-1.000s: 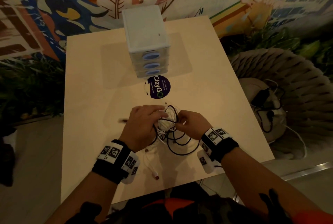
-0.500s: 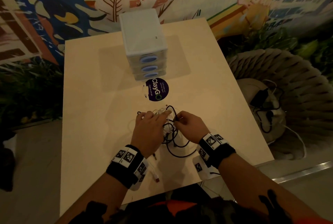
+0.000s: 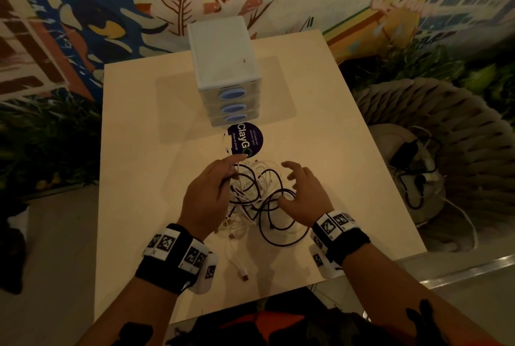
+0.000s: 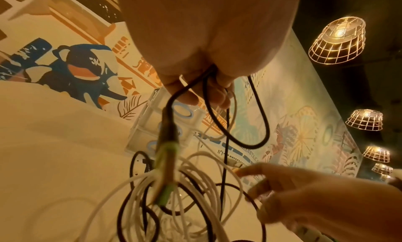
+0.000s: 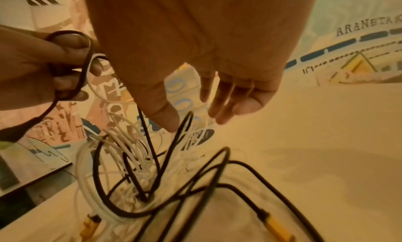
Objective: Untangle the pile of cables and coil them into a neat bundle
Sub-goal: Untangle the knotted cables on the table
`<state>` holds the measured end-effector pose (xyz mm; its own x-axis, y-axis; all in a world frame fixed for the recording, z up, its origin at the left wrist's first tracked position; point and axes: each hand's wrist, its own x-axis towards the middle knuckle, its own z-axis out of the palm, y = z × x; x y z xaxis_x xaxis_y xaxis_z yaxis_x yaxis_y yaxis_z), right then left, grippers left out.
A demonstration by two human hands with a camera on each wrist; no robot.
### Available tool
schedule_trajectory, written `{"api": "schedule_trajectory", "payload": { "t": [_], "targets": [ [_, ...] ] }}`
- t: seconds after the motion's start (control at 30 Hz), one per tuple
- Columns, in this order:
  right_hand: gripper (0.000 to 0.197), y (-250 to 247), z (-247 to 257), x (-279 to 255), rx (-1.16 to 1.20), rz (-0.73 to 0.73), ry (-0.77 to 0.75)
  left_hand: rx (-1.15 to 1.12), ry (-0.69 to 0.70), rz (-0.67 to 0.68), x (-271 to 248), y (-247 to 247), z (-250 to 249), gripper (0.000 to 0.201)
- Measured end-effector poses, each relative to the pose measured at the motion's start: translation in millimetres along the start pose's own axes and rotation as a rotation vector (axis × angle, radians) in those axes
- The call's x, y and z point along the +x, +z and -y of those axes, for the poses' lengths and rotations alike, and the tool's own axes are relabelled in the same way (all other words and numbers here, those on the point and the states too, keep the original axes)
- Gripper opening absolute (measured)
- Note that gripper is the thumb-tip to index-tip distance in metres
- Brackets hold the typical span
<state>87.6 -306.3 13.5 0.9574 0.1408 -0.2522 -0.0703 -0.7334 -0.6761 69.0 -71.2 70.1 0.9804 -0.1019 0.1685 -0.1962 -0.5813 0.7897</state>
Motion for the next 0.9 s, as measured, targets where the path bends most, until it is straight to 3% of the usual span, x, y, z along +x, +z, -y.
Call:
{"api": "schedule_trajectory", "payload": {
  "t": [0.1,0.27,0.4,0.5,0.6,0.7,0.83,0.9],
  "targets": [
    [0.059,0.8,12.9,3.1,-0.024,-0.070,-0.237,-0.089,0.031,0.052,-0.9,2.9,-4.1,0.047],
    [0.021,5.8,33.6,10.2,-0.115,-0.015,-0.484,-0.277,0.025,0.246,-3.6,3.0,-22.3,0.061],
    [0.030,6.0,27.9,15.1,-0.140,0.075,-0.368,-0.404,-0.022,0.173,-5.1,1.2,-22.9,0.054],
    [0.019,1.1,22.9,16.3,-0.124,0.213,-0.222,-0.448,-0.063,0.082,-7.4,-2.7,-18.1,0.050],
    [0.017,-1.3,20.2,15.0,-0.116,0.263,-0.183,-0.299,-0.075,0.015,-6.7,-9.2,-17.8,0.027],
    [0.017,1.3,18.1,12.5,-0.101,0.213,-0.240,0.017,-0.067,0.109,-4.3,-9.8,-13.7,0.012],
    [0.020,1.9,23.9,7.3,-0.018,0.173,-0.249,0.241,-0.182,0.255,-4.8,5.0,5.3,0.049],
    [0.010,0.2,26.8,5.9,0.066,0.190,-0.231,0.313,-0.188,0.317,-7.5,13.1,12.0,0.058]
  ]
}}
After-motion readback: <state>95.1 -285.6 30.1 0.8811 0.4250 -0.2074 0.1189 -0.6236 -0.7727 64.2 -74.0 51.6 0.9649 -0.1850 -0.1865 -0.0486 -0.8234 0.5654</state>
